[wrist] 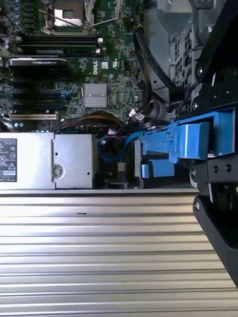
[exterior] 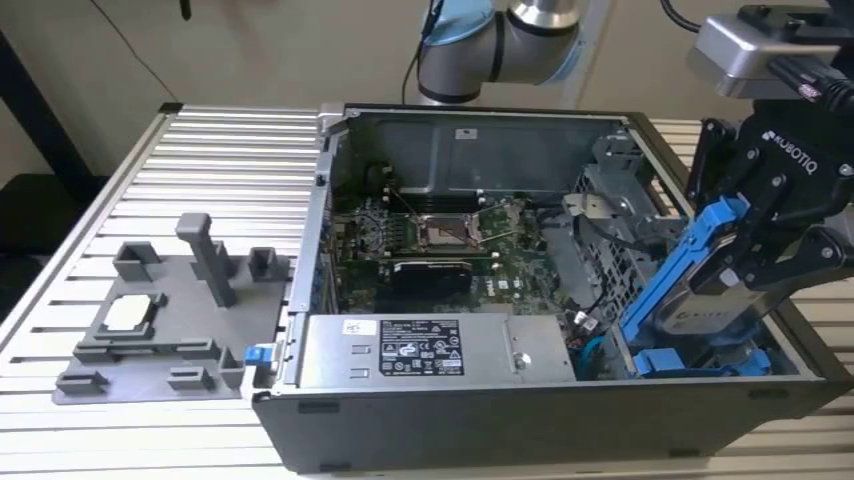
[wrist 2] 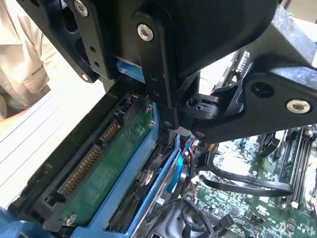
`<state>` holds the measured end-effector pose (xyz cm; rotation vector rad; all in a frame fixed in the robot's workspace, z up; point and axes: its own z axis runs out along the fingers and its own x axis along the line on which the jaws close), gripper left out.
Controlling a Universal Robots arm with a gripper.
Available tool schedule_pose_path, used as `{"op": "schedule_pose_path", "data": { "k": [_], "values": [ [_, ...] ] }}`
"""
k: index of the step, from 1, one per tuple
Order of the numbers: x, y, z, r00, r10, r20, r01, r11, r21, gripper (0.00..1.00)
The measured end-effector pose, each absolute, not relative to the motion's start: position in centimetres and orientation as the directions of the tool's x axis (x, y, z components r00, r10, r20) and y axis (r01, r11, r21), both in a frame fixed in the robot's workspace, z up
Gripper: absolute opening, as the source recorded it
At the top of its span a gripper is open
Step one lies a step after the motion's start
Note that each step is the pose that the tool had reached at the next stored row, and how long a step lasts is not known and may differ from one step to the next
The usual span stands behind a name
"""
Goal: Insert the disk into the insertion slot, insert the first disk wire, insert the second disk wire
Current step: 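Insert the disk into the insertion slot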
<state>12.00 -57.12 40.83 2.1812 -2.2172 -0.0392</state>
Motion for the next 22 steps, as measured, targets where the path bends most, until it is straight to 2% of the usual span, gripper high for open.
{"op": "schedule_pose_path", "data": {
  "k": [22],
  "values": [
    [12.1, -57.2, 37.3, -0.016, -1.0, 0.005, -0.999, 0.016, 0.04, 0.33]
  ]
}}
